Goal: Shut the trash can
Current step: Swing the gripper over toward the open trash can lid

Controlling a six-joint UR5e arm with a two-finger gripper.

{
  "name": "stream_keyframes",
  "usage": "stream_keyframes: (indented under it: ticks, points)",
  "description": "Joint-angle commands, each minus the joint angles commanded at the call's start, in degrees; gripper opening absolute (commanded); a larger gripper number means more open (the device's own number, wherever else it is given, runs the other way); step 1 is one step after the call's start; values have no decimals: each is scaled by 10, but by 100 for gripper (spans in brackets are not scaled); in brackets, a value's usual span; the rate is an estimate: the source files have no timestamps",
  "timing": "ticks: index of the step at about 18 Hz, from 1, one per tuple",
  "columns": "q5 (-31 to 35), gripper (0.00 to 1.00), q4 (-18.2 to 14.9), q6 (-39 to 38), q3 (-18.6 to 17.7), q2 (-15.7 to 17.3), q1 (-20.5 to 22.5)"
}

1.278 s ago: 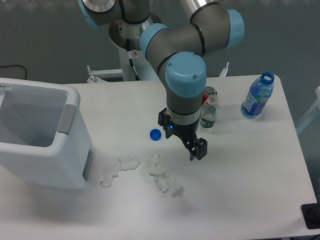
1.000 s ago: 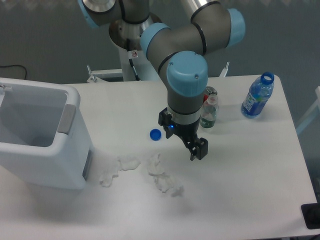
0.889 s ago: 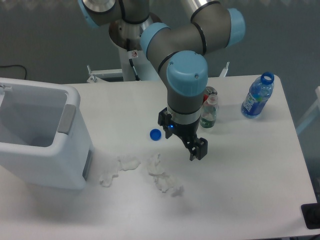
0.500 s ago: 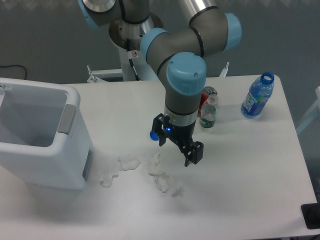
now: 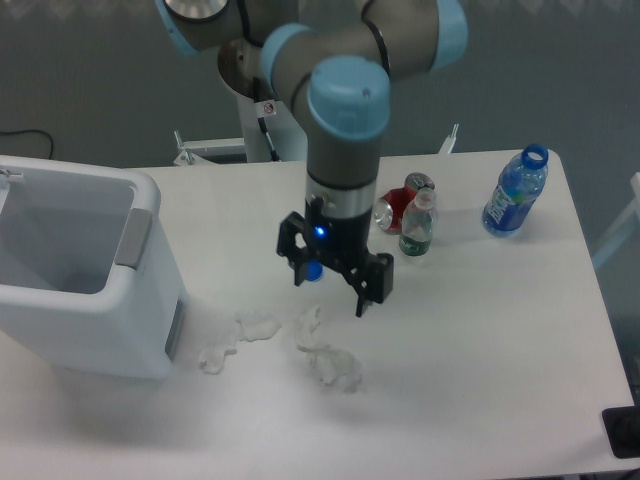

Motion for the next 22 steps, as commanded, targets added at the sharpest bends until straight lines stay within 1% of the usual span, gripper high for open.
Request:
stream_keyframes:
  ticks: [2, 3, 4, 5, 7, 10, 11, 16, 18, 22]
  points:
    - [-31, 39, -1, -33, 0, 33, -3]
    - [-37, 25, -1, -46, -1, 46, -10]
    - [-42, 11, -1, -62, 0, 49, -22]
    - [-44, 6, 0, -75, 0, 53, -36]
    - [-49, 2, 1, -109, 7, 56, -61]
    - [-52, 2, 2, -176, 24, 66, -100]
    - [-57, 2, 2, -187, 29, 71, -113]
    - [-62, 1, 3, -223, 60, 78, -178]
    - [-63, 0, 4, -224, 72, 77, -196]
    - [-63, 0, 6, -225, 76, 80, -239]
